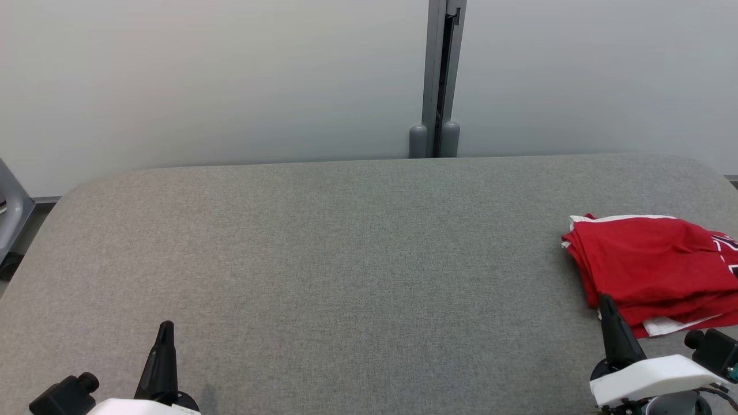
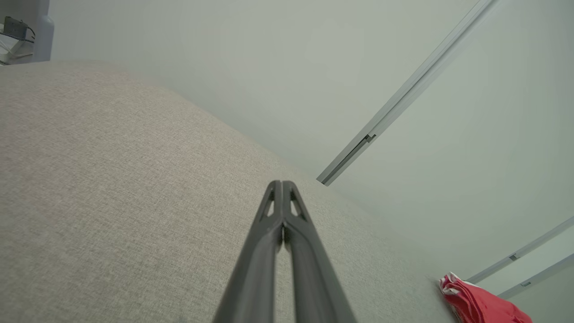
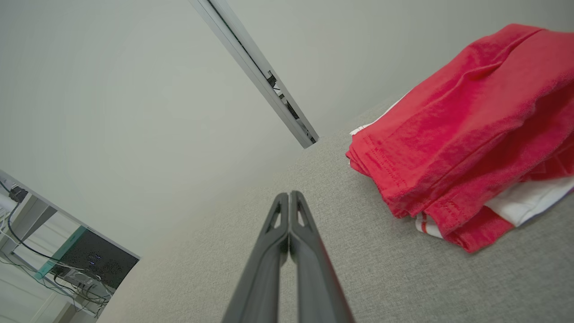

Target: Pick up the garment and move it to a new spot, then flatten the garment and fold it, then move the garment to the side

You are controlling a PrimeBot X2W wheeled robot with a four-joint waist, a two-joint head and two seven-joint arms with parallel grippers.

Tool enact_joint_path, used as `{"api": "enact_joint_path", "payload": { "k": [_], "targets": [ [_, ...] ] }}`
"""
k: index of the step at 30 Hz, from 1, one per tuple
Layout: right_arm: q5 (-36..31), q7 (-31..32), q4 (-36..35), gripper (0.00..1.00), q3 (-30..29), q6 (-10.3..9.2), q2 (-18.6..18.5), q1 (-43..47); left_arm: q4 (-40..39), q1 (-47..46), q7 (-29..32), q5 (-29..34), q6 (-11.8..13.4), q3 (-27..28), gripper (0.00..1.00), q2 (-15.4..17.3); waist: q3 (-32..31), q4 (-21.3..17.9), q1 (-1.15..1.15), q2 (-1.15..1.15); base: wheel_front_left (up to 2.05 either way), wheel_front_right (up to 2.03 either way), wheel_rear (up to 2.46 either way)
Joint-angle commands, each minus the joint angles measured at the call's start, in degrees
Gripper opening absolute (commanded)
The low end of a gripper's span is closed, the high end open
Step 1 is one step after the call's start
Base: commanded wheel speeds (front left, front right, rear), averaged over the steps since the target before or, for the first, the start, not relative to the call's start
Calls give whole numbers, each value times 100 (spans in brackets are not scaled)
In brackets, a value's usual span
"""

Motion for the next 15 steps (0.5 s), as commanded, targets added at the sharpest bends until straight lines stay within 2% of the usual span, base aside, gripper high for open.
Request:
{"api": "enact_joint_path", "payload": {
  "k": [1, 15],
  "targets": [
    [189, 45, -113, 0, -51, 0, -20, -168, -90, -214, 45, -176, -11, 43, 0, 23, 4, -1, 0, 0, 0, 0, 0],
    [1224, 330, -197, 0, -212, 0, -11, -197, -97, -373, 332, -1193, -16, 120, 0, 2, 53, -16, 0, 0, 0, 0, 0]
  ]
}}
